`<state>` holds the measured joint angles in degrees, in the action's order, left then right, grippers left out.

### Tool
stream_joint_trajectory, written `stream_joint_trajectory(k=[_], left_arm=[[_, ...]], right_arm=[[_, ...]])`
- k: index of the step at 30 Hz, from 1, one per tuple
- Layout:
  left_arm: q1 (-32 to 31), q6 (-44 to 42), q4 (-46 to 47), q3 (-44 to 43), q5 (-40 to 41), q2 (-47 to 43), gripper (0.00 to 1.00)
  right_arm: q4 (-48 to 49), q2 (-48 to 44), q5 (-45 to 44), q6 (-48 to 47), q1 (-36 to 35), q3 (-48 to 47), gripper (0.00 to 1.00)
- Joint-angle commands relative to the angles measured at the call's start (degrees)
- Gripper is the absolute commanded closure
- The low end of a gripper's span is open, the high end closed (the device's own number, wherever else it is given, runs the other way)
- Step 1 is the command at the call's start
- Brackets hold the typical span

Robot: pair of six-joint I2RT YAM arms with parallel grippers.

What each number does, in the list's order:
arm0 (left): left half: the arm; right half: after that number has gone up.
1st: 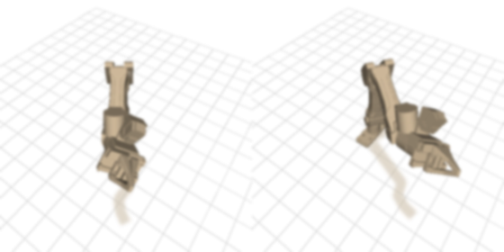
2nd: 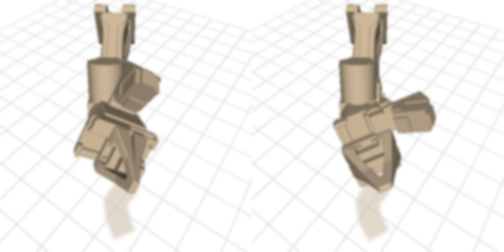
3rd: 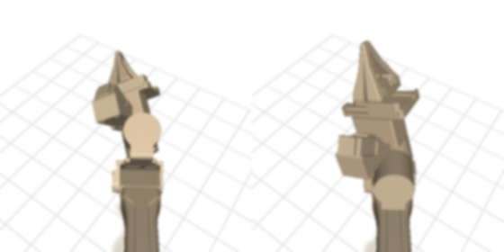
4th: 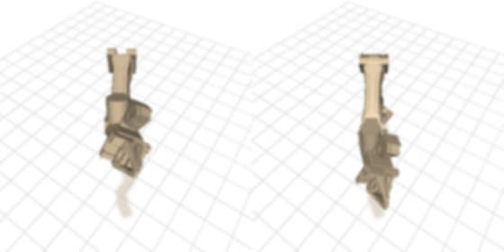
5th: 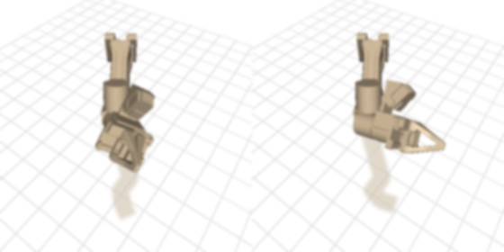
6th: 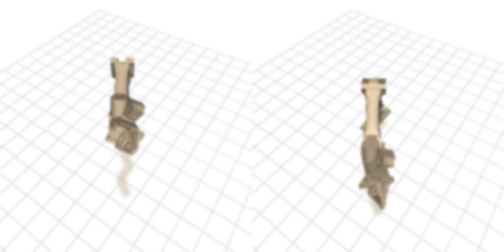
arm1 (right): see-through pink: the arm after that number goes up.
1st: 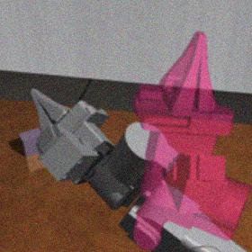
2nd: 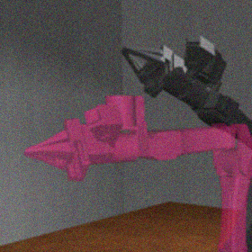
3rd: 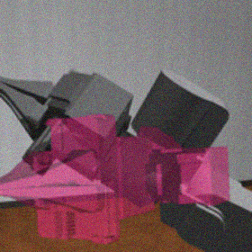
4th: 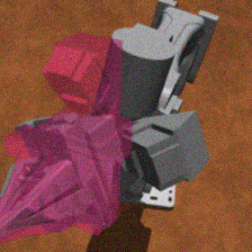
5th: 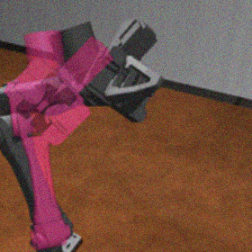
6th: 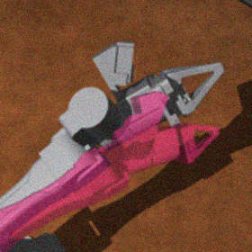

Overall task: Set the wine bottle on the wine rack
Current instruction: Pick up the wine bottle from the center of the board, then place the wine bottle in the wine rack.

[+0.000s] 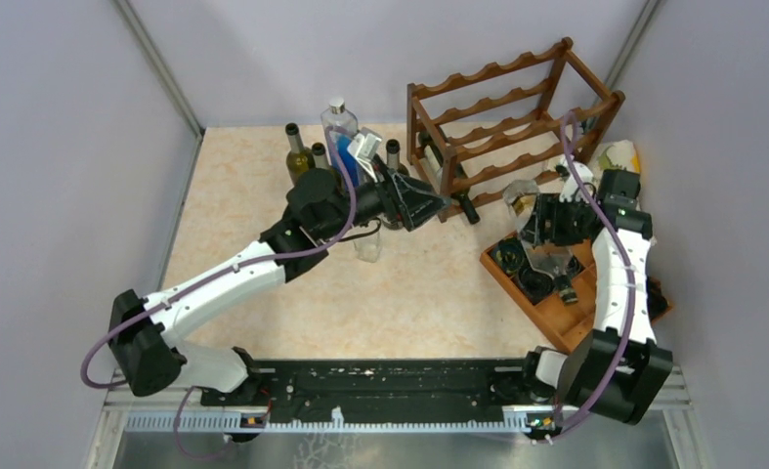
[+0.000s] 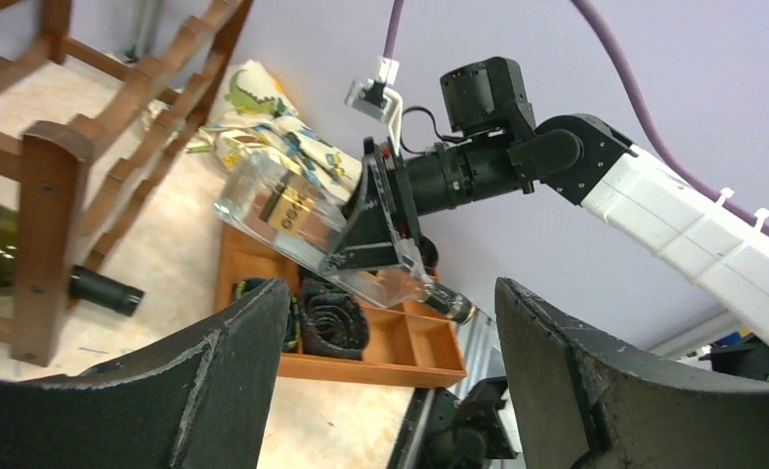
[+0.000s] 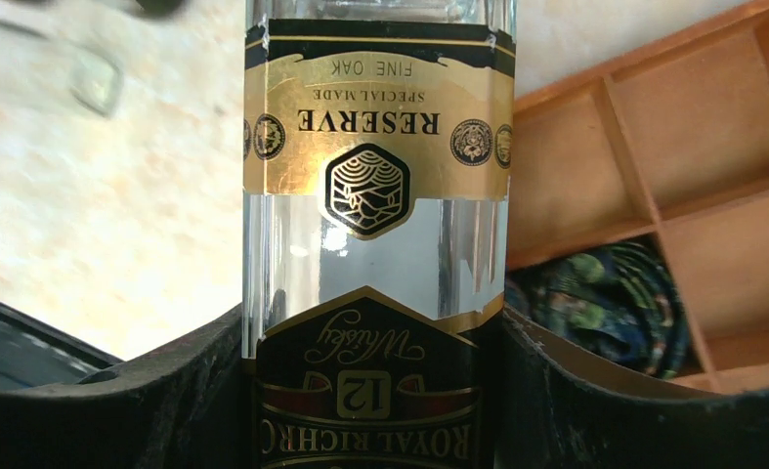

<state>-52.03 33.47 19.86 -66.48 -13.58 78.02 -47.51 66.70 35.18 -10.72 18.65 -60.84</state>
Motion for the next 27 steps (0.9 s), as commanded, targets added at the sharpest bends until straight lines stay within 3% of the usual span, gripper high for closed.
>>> stream_joint_trajectory(k=[1,7,16,27], left_arm=[[1.2,-4.6,1.1,1.9,-1.8,-2.6,0.18],[1.3,-9.5,0.9,1.4,-1.5,-5.6,0.17],[1.4,-14.4,-1.2,0.9,2.9,-9.5,0.15],[1.4,-15.4,-1.5,2.4,6.2,-12.1,0.14]], right_arm=[[-4.8,2.4,-4.0,-20.2,0.4,-5.9,1.00],[0.4,6.9,-8.3,-24.2,-0.7,-5.5,1.00],[11.8,13.8,-13.3,-19.2,-8.2,-5.3,1.00],[18.0,20.8,-14.5,-16.2,-10.4,-8.6,1.00]])
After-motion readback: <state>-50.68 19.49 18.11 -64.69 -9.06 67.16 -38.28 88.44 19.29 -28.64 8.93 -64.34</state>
